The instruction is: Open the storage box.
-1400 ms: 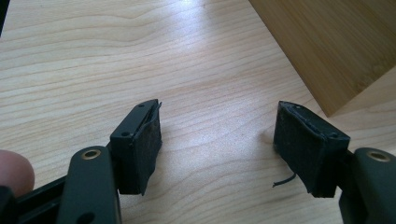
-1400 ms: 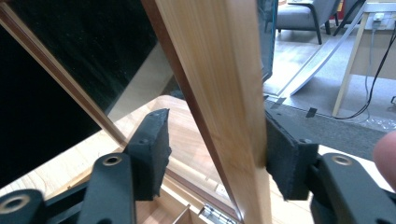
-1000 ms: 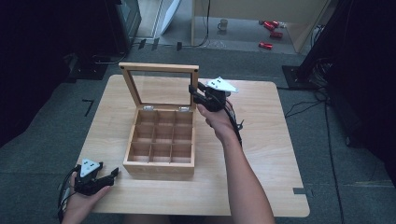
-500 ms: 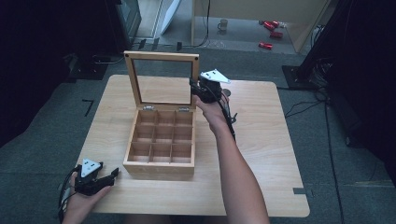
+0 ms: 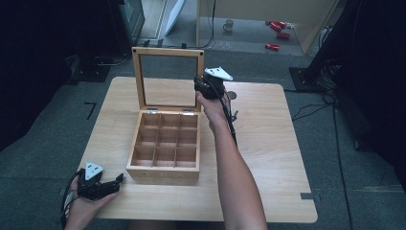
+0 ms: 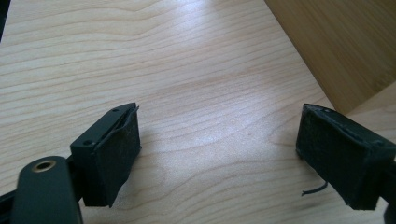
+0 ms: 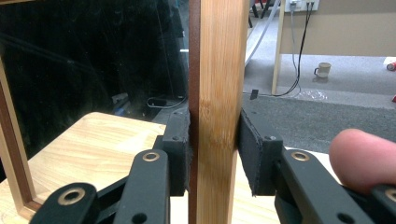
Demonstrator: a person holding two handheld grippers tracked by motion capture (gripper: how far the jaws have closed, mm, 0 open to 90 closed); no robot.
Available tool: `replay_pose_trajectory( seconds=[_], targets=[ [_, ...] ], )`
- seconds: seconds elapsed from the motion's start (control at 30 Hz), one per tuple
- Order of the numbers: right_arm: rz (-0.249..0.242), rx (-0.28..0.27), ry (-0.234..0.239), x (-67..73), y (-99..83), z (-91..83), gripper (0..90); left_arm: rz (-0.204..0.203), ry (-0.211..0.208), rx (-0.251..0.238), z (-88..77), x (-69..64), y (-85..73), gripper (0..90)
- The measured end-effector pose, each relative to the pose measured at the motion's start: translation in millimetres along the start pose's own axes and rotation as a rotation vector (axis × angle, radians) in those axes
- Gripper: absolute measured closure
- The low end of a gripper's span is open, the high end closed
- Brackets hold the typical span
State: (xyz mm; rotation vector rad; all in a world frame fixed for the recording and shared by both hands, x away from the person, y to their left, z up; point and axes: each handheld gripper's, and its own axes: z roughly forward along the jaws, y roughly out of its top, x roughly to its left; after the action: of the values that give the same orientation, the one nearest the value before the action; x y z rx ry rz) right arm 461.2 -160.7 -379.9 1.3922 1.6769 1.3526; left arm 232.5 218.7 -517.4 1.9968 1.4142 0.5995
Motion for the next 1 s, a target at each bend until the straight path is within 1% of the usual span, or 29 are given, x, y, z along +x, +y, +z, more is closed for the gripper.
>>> replay_pose_trajectory(
  seconds=[0.07, 0.13, 0.2, 0.27, 0.33, 0.43, 0.5, 0.67, 0.73, 0.83, 1.0],
  targets=[
    [-0.009, 0.005, -0.002, 1.3, 1.2, 1.1, 66.6, -0.006, 0.004, 0.0, 0.5, -0.3, 0.3, 12.7],
    [-0.02, 0.006, -0.016, 3.5, 1.9, 0.7, 66.3, -0.006, 0.005, 0.001, 0.6, -0.2, 0.4, 12.3],
    [-0.03, 0.006, -0.03, 6.3, 1.8, -1.5, 63.5, -0.008, 0.005, 0.0, 0.7, -0.3, 0.4, 12.2],
    [-0.035, 0.014, -0.034, 7.8, 1.4, -5.1, 50.7, -0.008, 0.005, 0.0, 0.7, -0.3, 0.4, 12.2],
    [-0.018, 0.027, -0.019, 7.0, 0.1, -10.9, 41.3, -0.007, 0.006, 0.001, 0.6, -0.2, 0.4, 12.2],
    [-0.018, 0.048, 0.01, 4.4, -4.5, -23.2, 30.8, -0.012, 0.006, -0.002, 0.9, -0.4, 0.3, 12.3],
    [-0.021, 0.061, 0.027, 1.6, -8.8, -33.3, 25.3, -0.013, 0.006, -0.002, 0.9, -0.5, 0.3, 12.4],
    [-0.035, 0.077, 0.043, -11.9, -21.5, -61.5, 17.6, -0.012, 0.006, -0.001, 0.8, -0.4, 0.3, 12.3],
    [-0.046, 0.08, 0.038, -19.4, -28.2, -72.1, 15.7, -0.012, 0.006, -0.001, 0.8, -0.5, 0.3, 12.4],
    [-0.066, 0.096, 0.016, -32.3, -39.9, -85.9, 14.6, -0.012, 0.007, -0.001, 0.9, -0.6, 0.4, 12.4],
    [-0.065, 0.118, -0.001, -55.3, -61.0, -107.0, 13.7, -0.012, 0.007, 0.0, 0.9, -0.5, 0.4, 12.4]
  ],
)
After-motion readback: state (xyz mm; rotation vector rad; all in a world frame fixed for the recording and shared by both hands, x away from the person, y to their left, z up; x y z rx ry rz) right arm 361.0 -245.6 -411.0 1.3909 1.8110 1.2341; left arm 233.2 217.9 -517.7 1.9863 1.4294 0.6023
